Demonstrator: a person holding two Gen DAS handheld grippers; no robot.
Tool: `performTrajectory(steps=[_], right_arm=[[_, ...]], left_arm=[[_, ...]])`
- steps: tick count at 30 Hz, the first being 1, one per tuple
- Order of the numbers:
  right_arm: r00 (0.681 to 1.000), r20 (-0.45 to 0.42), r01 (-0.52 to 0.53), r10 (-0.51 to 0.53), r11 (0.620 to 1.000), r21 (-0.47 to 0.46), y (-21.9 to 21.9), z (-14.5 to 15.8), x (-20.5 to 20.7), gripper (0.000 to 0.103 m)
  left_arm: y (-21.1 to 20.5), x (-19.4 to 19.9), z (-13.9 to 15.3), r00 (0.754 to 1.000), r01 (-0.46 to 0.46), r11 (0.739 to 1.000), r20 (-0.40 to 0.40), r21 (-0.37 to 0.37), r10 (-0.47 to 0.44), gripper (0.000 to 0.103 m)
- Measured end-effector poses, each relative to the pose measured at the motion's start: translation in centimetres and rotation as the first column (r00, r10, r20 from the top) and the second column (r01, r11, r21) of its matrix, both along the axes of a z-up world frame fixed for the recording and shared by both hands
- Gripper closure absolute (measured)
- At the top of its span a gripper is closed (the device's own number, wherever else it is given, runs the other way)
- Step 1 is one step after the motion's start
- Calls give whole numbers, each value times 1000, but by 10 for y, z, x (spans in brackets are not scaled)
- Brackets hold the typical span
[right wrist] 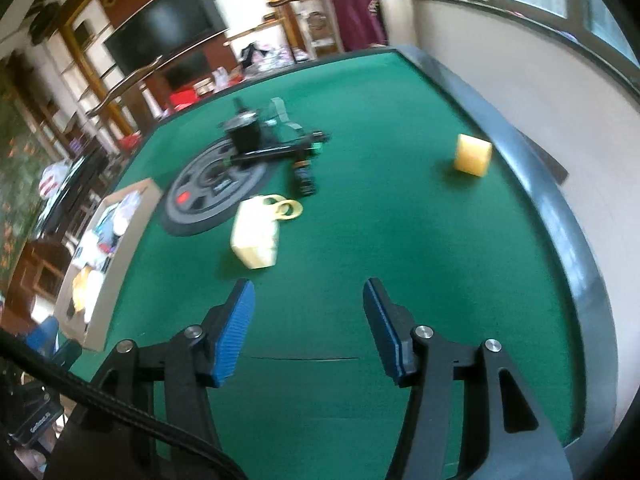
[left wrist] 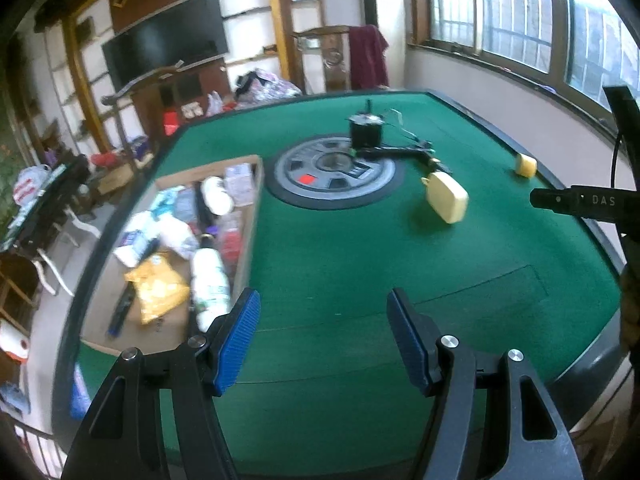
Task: Organize objects
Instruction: 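Reach the left gripper to the cream case while right approaches the yellow tape roll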
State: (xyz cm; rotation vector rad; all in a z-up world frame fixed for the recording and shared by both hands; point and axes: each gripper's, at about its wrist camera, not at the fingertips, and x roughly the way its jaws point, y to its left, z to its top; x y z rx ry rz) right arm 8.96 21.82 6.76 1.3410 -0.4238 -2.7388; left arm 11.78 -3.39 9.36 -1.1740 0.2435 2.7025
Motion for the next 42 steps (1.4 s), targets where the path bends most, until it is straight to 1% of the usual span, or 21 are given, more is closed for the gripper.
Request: performTrajectory(steps=[4, 7, 9, 10, 11, 12, 14, 15, 16, 17, 19, 21, 24, 26, 30, 32, 34, 35, 37, 40, 42], right_arm=[[999, 17, 45, -45, 999, -2, 20, -7, -10, 46], [999, 33, 38, -38, 999, -9, 19, -12, -29, 47], [999, 20, 26, -25, 1000, -15, 18, -12, -38, 47], [999, 0, 37, -37, 999, -7, 20, -8, -41, 47], [997, -26, 70, -69, 998, 2, 28, -2, -44, 47], [992, -51, 112, -113, 994, -9, 41, 4, -46, 47], [978, -76, 187, -192, 980, -71, 75, 12, -46, 46], [972, -77, 217, -224, 972, -89, 90, 14, -47, 46], [964, -74, 249, -256, 964, -92, 107, 16, -47, 44], [954, -64, 290, -294, 954, -72, 125, 16, -48, 42], [944, -39, 327, -328, 944, -39, 143, 12, -53, 41], [944, 1, 331, -331, 943, -39, 156, 1, -58, 41], [947, 48, 321, -319, 944, -72, 162, -15, -69, 41], [948, 59, 316, -312, 945, -83, 159, -24, -75, 41], [951, 68, 307, -301, 948, -90, 147, -36, -92, 41], [951, 71, 306, -301, 948, -89, 145, -40, -101, 41], [951, 80, 305, -299, 948, -87, 145, -46, -111, 41], [950, 85, 307, -300, 948, -82, 144, -48, -115, 41], [950, 91, 307, -300, 949, -66, 143, -52, -122, 41], [950, 71, 305, -303, 952, -23, 141, -54, -126, 41], [953, 60, 299, -298, 954, -9, 139, -55, -126, 41]], left_arm=[[14, -15, -5, 999, 18, 1000, 42, 26, -20, 43], [21, -22, -7, 997, 17, 997, 80, 80, -23, 43], [24, -24, -7, 996, 21, 995, 84, 101, -30, 43], [25, -24, -7, 996, 23, 993, 85, 115, -33, 43], [25, -26, -6, 996, 21, 992, 85, 127, -32, 43], [25, -28, -5, 996, 19, 990, 85, 136, -31, 43], [24, -32, -2, 996, 15, 986, 82, 163, -29, 43], [25, -35, -2, 996, 14, 985, 81, 170, -28, 41], [27, -40, -2, 996, 13, 985, 82, 174, -28, 38], [30, -44, -3, 996, 12, 984, 85, 176, -27, 38], [39, -54, -7, 994, 17, 983, 102, 184, -37, 38], [51, -65, -8, 993, 25, 981, 109, 192, -46, 38], [73, -81, -8, 994, 39, 983, 98, 181, -57, 38], [86, -94, -13, 992, 40, 984, 113, 174, -60, 38], [109, -114, -25, 988, 27, 981, 142, 192, -55, 38], [119, -120, -29, 991, 26, 984, 125, 179, -49, 38], [133, -125, -33, 994, 35, 988, 98, 149, -50, 38], [140, -127, -35, 995, 42, 991, 87, 128, -54, 38], [154, -132, -41, 997, 51, 997, 63, 59, -55, 38], [170, -142, -56, 995, 63, 998, 74, -4, -63, 38], [174, -145, -63, 994, 68, 998, 88, -12, -67, 38]])
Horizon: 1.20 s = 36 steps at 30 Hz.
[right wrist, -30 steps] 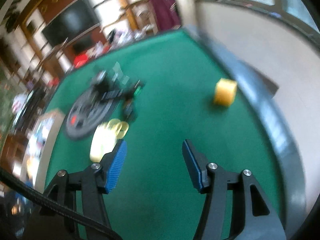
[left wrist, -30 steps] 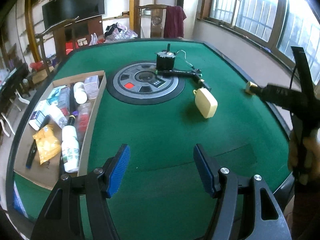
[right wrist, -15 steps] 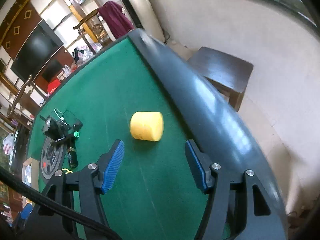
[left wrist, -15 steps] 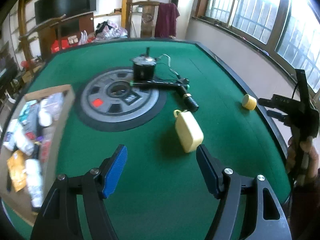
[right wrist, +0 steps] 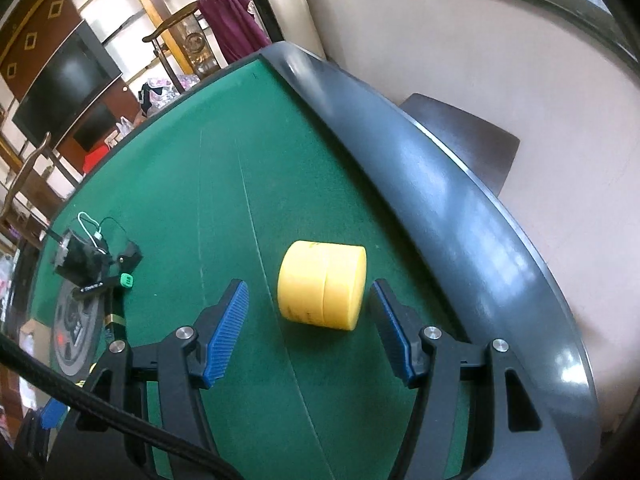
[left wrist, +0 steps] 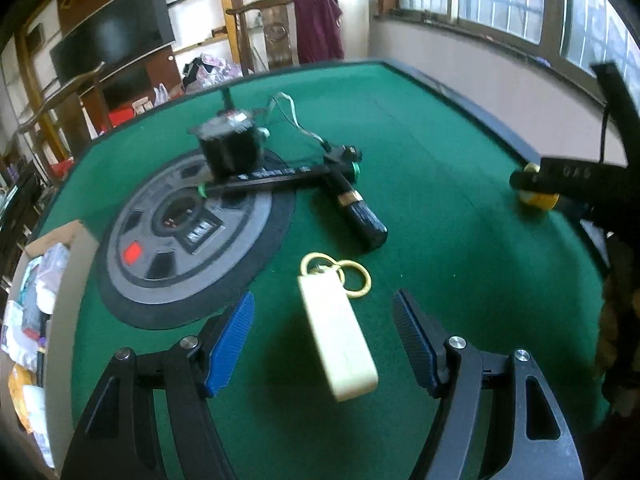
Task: Organize objects
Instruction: 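Reach the left gripper to the cream case while right approaches the yellow tape roll, then grasp the cream case with the left gripper while right grasps the yellow tape roll, then carry the cream case and yellow tape roll into the tray and release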
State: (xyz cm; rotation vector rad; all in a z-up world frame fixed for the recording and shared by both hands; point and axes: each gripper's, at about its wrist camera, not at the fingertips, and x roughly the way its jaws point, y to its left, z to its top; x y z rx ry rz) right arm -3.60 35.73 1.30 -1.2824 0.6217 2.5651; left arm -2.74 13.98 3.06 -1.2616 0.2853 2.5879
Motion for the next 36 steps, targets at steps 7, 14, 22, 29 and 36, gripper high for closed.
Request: performTrajectory(steps=[7, 14, 22, 29, 36], right_arm=[[999, -32, -3, 3, 1000, -3, 2, -1, 7, 41], [999, -37, -9, 9, 1000, 2, 2, -1, 5, 42], [999, -38, 25, -24, 999, 35, 6, 0, 12, 73], [997, -76, 17, -24, 996, -85, 15, -1, 18, 73], [995, -96, -15, -4, 981, -194, 5, 2, 32, 73]], left_arm=[[-3, -2, -16, 999, -18, 999, 34, 37, 17, 38], [-4, 1, -13, 1000, 2, 999, 17, 55, -3, 89], [-19, 10, -3, 1000, 8, 993, 18, 116, -10, 89], [-51, 27, 21, 1000, -12, 982, -9, 189, 14, 89], [-99, 53, 50, 998, -18, 968, -53, 252, 33, 89]])
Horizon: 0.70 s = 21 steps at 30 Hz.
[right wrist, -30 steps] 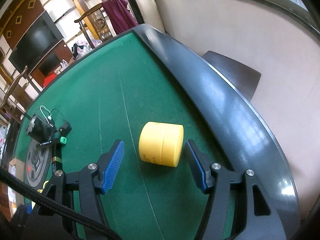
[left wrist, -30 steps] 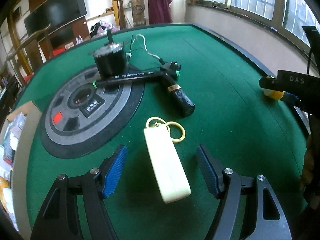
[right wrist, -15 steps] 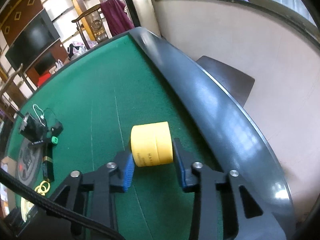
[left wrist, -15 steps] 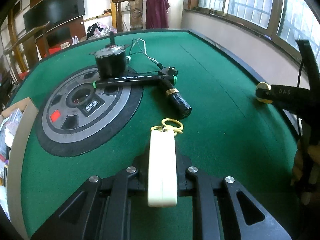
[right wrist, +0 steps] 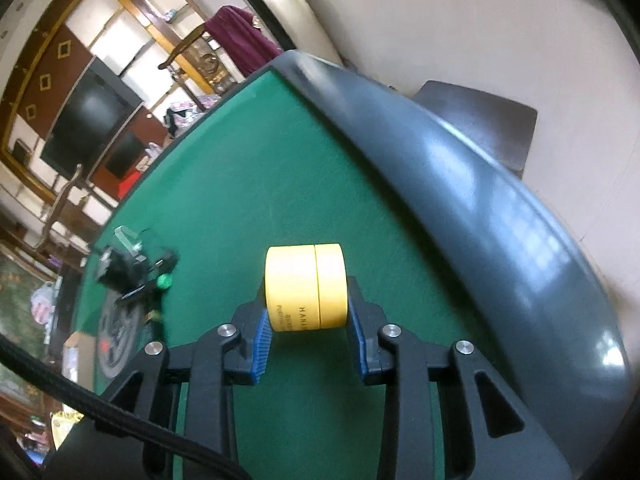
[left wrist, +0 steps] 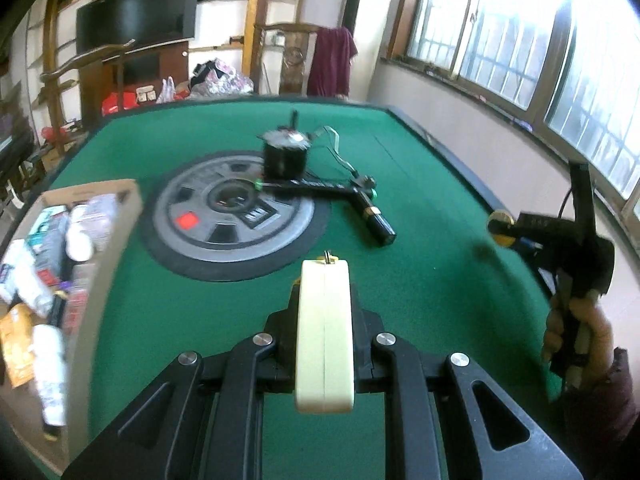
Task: Organize objects
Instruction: 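Carry the cream case and yellow tape roll into the tray and release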
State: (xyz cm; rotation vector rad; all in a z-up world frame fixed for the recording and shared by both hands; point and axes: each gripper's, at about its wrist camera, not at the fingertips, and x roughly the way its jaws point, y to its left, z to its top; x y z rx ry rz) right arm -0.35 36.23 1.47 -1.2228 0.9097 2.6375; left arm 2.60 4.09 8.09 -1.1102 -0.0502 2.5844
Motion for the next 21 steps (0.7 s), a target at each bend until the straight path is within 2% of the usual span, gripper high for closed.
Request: performTrajectory(steps=[10, 16, 21], right_arm=[[984, -62, -169, 166, 985, -30, -74, 40, 27, 73], [954, -78, -292, 290, 956, -9, -141, 62, 30, 73], [918, -84, -388, 387, 922, 11, -194, 72, 30, 73]], left_arm=[[-95, 37, 23, 996, -86, 990, -24, 114, 90, 89], [-154, 58, 24, 983, -169, 979, -48, 116, 176, 89], [-214, 68, 22, 958, -273, 956, -58, 107, 280, 89]])
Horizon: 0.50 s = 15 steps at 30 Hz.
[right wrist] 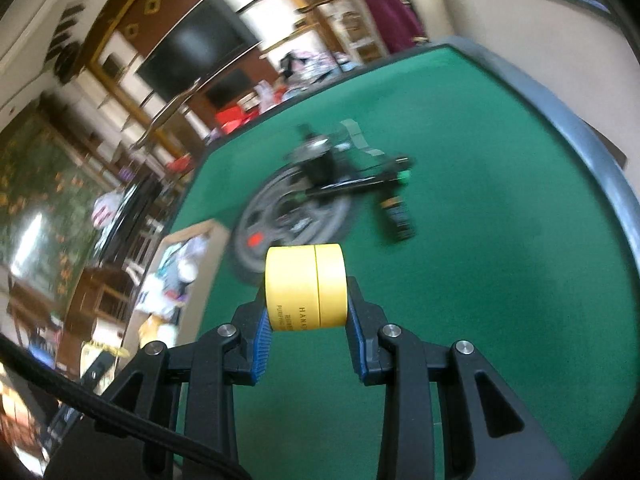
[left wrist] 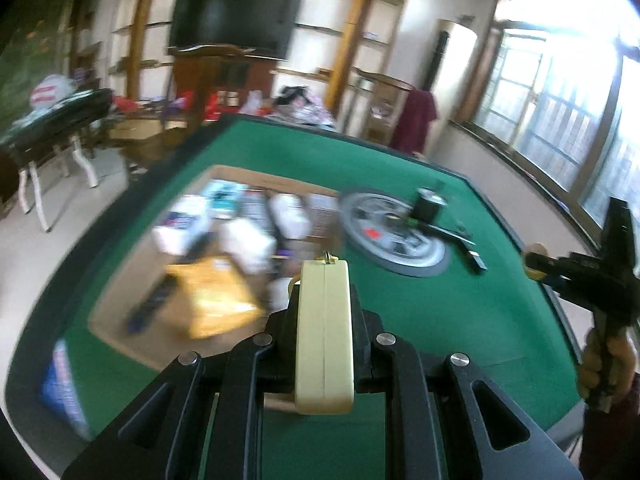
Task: Organize objects
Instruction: 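Carry the cream case and yellow tape roll into the tray and release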
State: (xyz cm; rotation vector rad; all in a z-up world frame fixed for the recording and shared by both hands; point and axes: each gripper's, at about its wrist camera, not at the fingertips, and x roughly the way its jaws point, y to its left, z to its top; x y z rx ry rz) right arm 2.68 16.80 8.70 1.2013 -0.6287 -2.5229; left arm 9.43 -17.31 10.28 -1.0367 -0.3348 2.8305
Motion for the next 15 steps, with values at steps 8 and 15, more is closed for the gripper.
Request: performTrajectory(steps=[8, 15], right_arm=[[986, 13, -165, 165, 986, 20, -87, 0, -11, 73], [949, 74, -307, 306, 952, 11, -164, -19, -18, 73]], left_arm=[[-66, -2, -33, 990, -122, 992, 72, 15, 120, 88], [-86, -22, -61, 981, -150, 989, 128, 13, 148, 89]])
